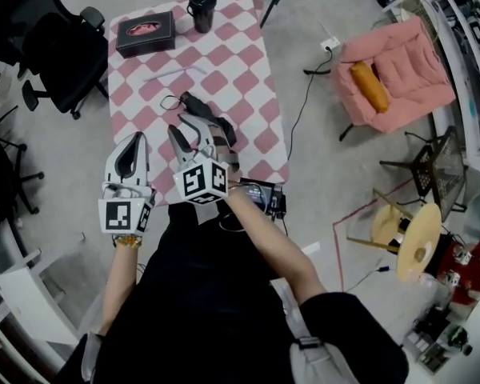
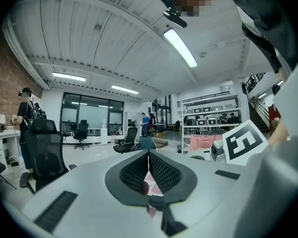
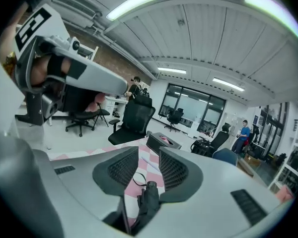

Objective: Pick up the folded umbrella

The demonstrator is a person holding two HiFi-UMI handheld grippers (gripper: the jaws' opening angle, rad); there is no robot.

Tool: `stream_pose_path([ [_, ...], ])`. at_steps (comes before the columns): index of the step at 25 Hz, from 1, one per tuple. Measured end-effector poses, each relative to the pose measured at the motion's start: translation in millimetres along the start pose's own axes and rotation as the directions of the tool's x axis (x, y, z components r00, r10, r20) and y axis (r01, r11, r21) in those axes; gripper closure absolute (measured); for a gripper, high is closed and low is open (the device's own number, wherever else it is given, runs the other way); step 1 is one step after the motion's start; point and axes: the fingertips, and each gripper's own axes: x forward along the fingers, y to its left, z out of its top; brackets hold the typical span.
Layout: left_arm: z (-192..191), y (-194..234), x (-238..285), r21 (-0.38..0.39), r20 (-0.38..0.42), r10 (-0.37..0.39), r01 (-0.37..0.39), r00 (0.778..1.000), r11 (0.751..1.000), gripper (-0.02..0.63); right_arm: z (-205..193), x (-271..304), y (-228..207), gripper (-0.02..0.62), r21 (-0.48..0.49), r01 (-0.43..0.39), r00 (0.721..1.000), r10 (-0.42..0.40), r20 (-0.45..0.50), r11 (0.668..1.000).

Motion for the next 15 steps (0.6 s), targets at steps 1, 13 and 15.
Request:
stream_pose_path([
  [1,-1,3,-2,0.001,-0.004,0.003,-0.003,1.000,1.000,0.592,-7,5,3,0.470,-0.001,-0.009,1.000,0.009,-0.021,1.000],
  [13,-3,21,-7,-0.001,-0.015,0.035,-0.035,0.999,0.999,0.592,-114,50,-12,0.351,0.049,-0.057,0.960,0.068,-0.271,0.997],
  [15,-3,22,-8,-0.003,-0.016,0.042,-0.042,0.999,0.999,0.592,-129,55,-14,0.339,0.055,-0.068,0.949,0.081,-0.304,0.996],
])
